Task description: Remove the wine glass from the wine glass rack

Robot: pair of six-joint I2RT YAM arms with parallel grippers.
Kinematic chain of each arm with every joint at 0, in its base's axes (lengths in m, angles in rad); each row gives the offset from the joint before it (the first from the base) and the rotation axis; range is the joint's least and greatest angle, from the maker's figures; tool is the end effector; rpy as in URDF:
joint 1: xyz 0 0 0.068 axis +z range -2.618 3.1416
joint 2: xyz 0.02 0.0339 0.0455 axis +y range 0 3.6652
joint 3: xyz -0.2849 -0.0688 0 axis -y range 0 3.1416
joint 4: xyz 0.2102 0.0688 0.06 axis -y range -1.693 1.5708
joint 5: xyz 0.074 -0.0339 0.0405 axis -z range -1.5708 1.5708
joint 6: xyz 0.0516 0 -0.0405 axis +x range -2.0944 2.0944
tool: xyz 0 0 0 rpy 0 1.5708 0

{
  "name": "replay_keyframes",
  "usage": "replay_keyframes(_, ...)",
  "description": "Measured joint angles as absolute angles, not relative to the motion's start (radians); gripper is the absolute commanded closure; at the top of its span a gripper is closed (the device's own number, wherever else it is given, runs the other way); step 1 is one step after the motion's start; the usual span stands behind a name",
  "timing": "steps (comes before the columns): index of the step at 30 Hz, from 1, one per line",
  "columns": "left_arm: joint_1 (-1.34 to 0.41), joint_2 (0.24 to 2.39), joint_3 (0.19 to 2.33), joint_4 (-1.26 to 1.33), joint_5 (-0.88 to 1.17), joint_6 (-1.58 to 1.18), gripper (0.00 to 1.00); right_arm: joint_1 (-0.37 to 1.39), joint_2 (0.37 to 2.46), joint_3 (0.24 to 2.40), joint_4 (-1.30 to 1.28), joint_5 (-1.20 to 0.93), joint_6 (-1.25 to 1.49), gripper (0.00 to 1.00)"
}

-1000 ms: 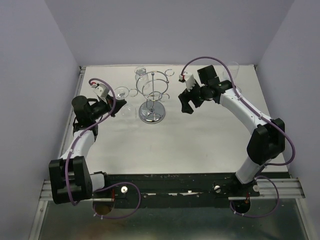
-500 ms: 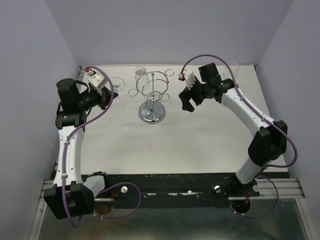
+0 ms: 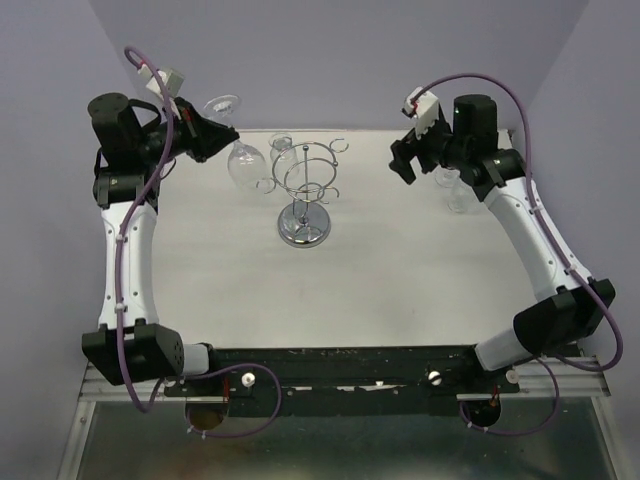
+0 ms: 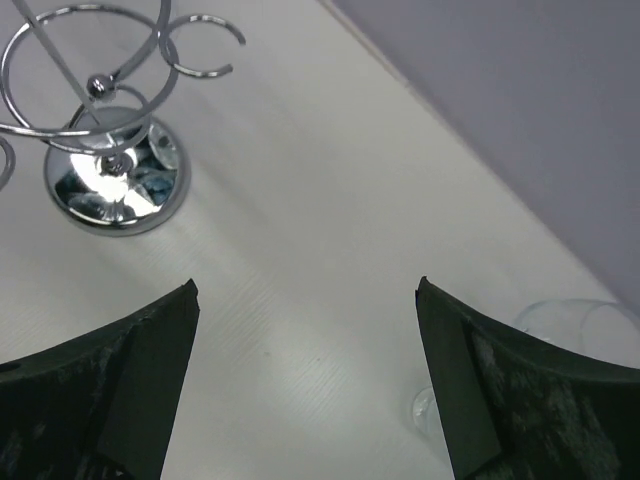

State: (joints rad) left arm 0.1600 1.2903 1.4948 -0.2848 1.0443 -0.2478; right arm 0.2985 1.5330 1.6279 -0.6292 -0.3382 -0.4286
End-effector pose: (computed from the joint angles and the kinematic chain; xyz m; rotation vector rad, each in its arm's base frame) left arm 0.2385 -0.0067 0.4807 0.4745 1.6242 -0.9196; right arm 0.2993 0.1100 0.4154 -0.9261 1.8665 0.2764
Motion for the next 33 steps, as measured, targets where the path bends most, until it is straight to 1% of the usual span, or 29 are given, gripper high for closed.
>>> replay_keyframes(5, 0.16, 1.461, 1.62, -0.21, 1.053, -0.56, 1.0, 0.303, 1.418, 1.558, -0.377, -0.338, -0.49, 0.06)
replay_keyframes(8, 0.16, 1.527, 1.657, -0.202, 1.049, -0.684, 1.0, 0.325, 1.363, 1.507, -0.228, -0.349, -0.56, 0.06)
replay_keyframes(13, 0.159, 1.586, 1.667, -0.179, 1.047, -0.847, 1.0, 0.447, 1.351, 1.412, -0.017, -0.356, -0.77, 0.06)
replay_keyframes(17, 0.155, 1.602, 1.67, -0.152, 1.028, -0.968, 1.0, 0.526, 1.358, 1.305, 0.101, -0.373, -0.949, 0.05)
replay_keyframes(22, 0.155, 1.601, 1.617, -0.054, 1.012, -1.158, 1.0, 0.588, 1.377, 1.212, 0.231, -0.415, -1.116, 0.02)
replay_keyframes(27, 0.155, 1.601, 1.553, -0.003, 1.0, -1.328, 1.0, 0.652, 1.412, 1.175, 0.353, -0.441, -1.225, 0.0)
replay_keyframes(33, 0.147, 1.601, 1.546, 0.041, 0.998, -1.469, 1.0, 0.723, 1.481, 1.175, 0.447, -0.443, -1.3, 0.0)
